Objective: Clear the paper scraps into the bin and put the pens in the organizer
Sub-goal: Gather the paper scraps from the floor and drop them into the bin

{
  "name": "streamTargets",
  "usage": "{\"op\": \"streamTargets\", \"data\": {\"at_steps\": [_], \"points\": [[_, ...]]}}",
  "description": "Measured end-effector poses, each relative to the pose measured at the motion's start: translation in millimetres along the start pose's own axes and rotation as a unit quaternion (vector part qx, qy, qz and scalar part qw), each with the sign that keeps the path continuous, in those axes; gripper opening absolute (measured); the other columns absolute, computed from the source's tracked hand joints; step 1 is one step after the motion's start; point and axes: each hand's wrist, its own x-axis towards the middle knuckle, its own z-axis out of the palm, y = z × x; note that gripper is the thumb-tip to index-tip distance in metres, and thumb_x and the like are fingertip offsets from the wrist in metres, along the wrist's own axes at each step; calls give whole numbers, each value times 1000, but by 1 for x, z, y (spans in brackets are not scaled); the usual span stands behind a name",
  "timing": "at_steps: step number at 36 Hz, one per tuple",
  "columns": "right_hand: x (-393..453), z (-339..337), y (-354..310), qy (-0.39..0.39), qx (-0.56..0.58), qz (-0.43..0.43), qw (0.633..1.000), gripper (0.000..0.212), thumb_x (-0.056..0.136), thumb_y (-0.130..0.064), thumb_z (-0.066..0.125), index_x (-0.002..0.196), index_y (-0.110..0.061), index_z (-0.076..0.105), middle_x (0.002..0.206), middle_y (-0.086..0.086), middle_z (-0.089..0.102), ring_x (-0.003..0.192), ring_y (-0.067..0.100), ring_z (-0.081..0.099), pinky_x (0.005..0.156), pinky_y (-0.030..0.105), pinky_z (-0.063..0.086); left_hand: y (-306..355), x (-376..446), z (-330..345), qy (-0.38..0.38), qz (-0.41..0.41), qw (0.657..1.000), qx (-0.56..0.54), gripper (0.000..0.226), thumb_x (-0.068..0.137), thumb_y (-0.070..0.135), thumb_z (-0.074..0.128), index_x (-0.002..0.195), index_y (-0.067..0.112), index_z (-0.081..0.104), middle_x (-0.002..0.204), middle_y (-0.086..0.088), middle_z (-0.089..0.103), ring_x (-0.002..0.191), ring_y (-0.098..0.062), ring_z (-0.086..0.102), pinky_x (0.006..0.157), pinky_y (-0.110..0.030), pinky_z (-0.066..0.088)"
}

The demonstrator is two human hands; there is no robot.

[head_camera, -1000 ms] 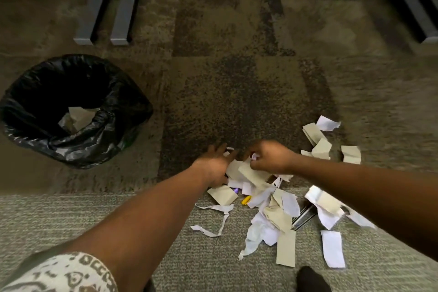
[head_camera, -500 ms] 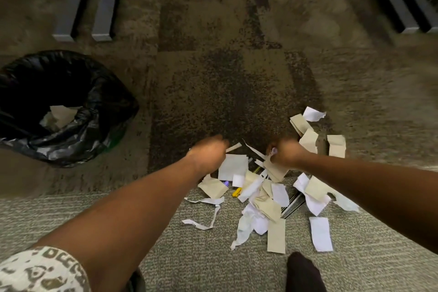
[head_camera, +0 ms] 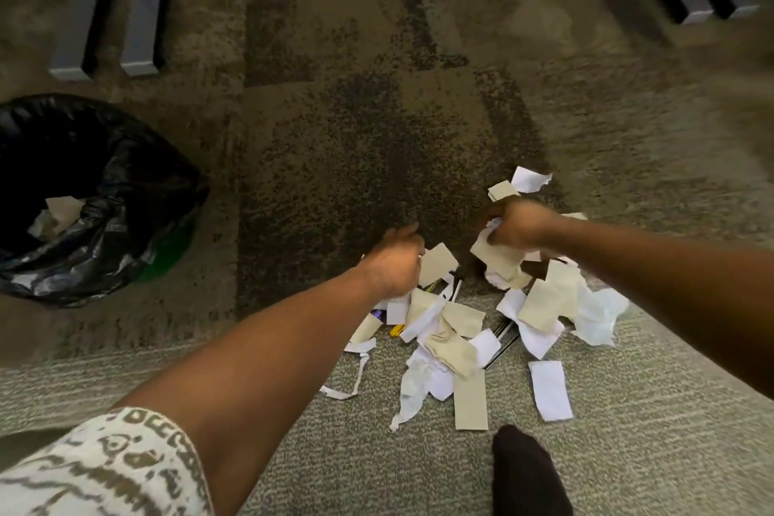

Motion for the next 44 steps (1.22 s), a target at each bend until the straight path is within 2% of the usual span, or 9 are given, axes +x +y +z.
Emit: {"op": "streamTargets", "data": {"at_steps": [9, 15, 19, 24, 26, 29, 35, 41, 44], "points": [[-8, -24, 46, 43, 72, 6, 996, 31, 85, -9, 64, 112, -21, 71, 107, 6, 63, 91, 22, 57, 73, 29, 47, 21, 11, 14, 3, -58, 998, 19, 21, 94, 7, 49, 114, 11, 55, 117, -12, 58, 108, -29, 56, 89, -35, 46], [-13, -30, 58, 50, 76, 12, 996, 33, 84, -9, 64, 115, -20, 71, 121, 10, 63, 104, 27, 60, 84, 33, 52, 19, 10, 8, 11, -56, 998, -9, 18, 94, 8, 50, 111, 12, 55, 111, -11, 61, 102, -26, 57, 74, -27, 38], [-15, -27, 51, 23, 80, 18, 996, 34, 84, -8, 65, 116, -20, 70, 119, 10, 62, 98, 26, 61, 77, 31, 52, 12, 5, -4, 49, -76, 994, -57, 16, 92, 5, 51, 106, 10, 57, 109, -12, 62, 101, -27, 58, 73, -26, 36], [-20, -20, 27, -42, 61, -5, 997, 34, 83, -5, 65, 115, -16, 70, 116, 13, 64, 99, 29, 63, 80, 35, 54, 0, -3, -26, 99, -110, 982, -122, 10, 93, 6, 51, 100, 10, 57, 97, -10, 62, 90, -27, 58, 68, -27, 39], [-20, -21, 15, -48, 63, -12, 997, 34, 84, -6, 64, 117, -15, 69, 113, 11, 64, 93, 26, 63, 73, 30, 53, -5, -8, -36, 115, -127, 976, -133, 10, 94, 8, 51, 100, 13, 57, 96, -7, 60, 89, -23, 58, 68, -28, 42], [-16, -28, -6, -46, 88, -7, 995, 34, 86, -8, 66, 120, -10, 65, 109, 12, 64, 85, 22, 61, 71, 30, 53, -13, -18, -51, 136, -142, 972, -129, 11, 96, 10, 51, 104, 15, 56, 100, -5, 59, 94, -20, 58, 70, -26, 41], [-8, -46, -67, -23, 170, -38, 984, 39, 87, -6, 66, 125, -11, 61, 125, 15, 60, 108, 30, 59, 87, 40, 54, -36, -45, -90, 174, -155, 964, -129, 15, 96, 14, 51, 110, 12, 56, 112, -13, 62, 101, -27, 59, 73, -31, 45], [-8, -60, -136, -11, 223, -90, 971, 35, 91, -4, 61, 125, -11, 58, 121, 13, 58, 98, 23, 55, 77, 32, 48, -64, -75, -135, 233, -183, 948, -115, 14, 95, 14, 51, 107, 11, 58, 107, -13, 65, 98, -28, 61, 73, -30, 43], [-8, -65, -162, -5, 250, -110, 962, 34, 91, -1, 59, 124, -8, 58, 121, 15, 59, 101, 26, 59, 83, 35, 52, -72, -87, -157, 269, -190, 936, -121, 15, 94, 17, 52, 105, 11, 60, 107, -14, 66, 99, -31, 62, 77, -35, 49]]}}
